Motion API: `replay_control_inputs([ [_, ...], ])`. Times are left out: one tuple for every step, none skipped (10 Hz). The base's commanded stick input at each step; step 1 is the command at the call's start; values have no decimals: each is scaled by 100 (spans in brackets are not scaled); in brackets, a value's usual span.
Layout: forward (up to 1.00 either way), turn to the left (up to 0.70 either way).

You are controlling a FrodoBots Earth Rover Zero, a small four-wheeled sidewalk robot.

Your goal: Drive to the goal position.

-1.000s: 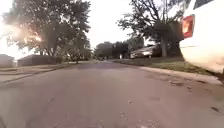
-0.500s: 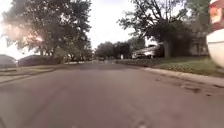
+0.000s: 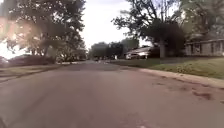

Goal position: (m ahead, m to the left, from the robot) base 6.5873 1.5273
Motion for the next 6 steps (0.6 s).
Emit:
replay_control_inputs([
  [100,0],
  [100,0],
  [100,0],
  [100,0],
  [100,0],
  [100,0],
])
